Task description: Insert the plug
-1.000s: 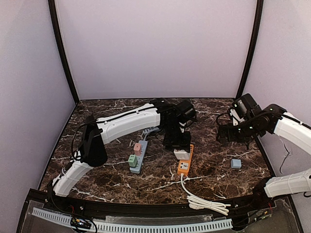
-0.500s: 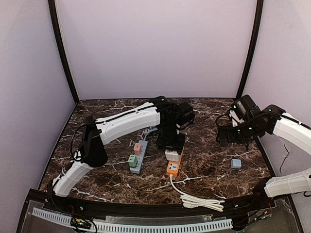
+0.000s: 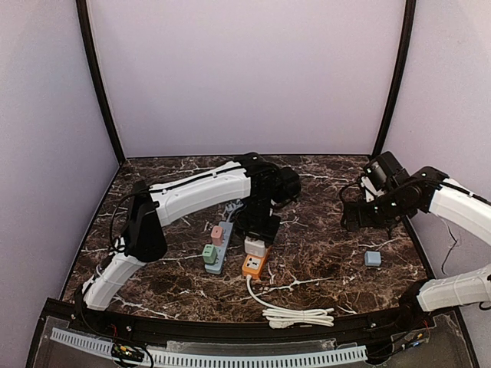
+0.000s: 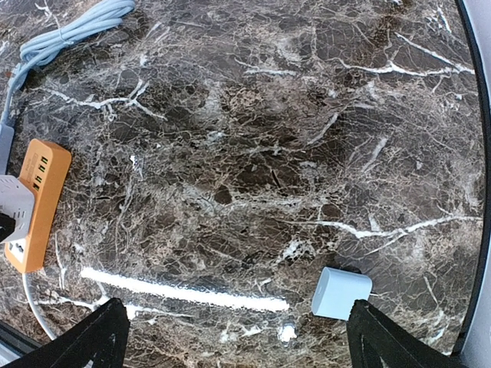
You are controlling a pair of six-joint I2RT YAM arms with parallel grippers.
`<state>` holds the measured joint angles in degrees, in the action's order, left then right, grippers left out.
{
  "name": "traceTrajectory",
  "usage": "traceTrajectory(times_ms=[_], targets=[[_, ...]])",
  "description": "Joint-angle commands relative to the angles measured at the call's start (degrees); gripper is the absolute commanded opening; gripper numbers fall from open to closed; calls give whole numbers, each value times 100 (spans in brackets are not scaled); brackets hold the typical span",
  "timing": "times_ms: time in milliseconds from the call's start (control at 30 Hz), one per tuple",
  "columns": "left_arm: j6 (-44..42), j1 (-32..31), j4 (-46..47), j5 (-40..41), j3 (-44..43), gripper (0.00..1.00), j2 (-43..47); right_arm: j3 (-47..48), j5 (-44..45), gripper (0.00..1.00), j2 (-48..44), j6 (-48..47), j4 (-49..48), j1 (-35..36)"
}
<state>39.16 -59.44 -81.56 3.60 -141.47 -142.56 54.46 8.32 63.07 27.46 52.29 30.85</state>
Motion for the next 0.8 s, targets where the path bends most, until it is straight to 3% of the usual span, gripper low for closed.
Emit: traceTrajectory(times_ms=[0,767], targets=[[-165,125,-380,215,304,1,106,-78,-53,99,21,-73,-97,-27],[-183,714,40,213,905,1,287,91,-191,99,443,-344,-296,-31]])
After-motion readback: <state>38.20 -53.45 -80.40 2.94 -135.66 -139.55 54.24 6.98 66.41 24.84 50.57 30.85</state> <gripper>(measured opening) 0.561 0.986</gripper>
